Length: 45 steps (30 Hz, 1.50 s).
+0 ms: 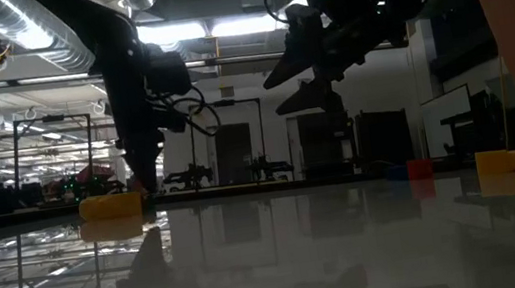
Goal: Sort blocks by size
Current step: Put the small green game piece into the transparent bin
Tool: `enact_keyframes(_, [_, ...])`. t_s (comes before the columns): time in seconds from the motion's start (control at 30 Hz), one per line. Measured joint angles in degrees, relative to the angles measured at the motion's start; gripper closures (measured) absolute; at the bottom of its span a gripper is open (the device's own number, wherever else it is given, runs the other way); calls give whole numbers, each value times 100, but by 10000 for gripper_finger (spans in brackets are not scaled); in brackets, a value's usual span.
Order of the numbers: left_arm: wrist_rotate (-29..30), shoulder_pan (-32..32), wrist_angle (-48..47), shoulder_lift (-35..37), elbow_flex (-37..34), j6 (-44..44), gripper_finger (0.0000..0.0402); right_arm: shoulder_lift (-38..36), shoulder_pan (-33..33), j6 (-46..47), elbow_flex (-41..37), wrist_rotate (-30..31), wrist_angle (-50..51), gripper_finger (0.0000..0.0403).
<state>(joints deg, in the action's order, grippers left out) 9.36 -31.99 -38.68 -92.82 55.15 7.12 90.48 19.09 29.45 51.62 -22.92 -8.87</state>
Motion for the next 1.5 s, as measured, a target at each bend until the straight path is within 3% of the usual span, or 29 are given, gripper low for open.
enact_keyframes(0.4, [26, -234, 94, -38, -61, 275, 196, 0, 0, 0, 0, 0, -1, 165])
enact_keyframes(0.77, [-185, -455, 121, -575, -34, 373, 197, 2, 0, 0, 0, 0, 11, 165])
enact_keyframes(0.87, [-198, -452, 119, -601, -30, 358, 218, 2, 0, 0, 0, -1, 11, 165])
enact_keyframes(1.0, [-185, -406, 83, -488, -40, 346, 279, 2, 0, 0, 0, -2, 9, 165])
enact_keyframes(1.2, [-178, -323, -391, -124, 259, -75, 281, 2, 0, 0, 0, -2, 9, 165])
enact_keyframes(1.33, [-623, -124, -1124, 297, 540, -352, 281, 2, 0, 0, 0, -2, 14, 165])
enact_keyframes(1.5, [-1784, 374, -2584, 1099, 777, -874, 281, 4, 0, -38, 0, -1, 184, 165])
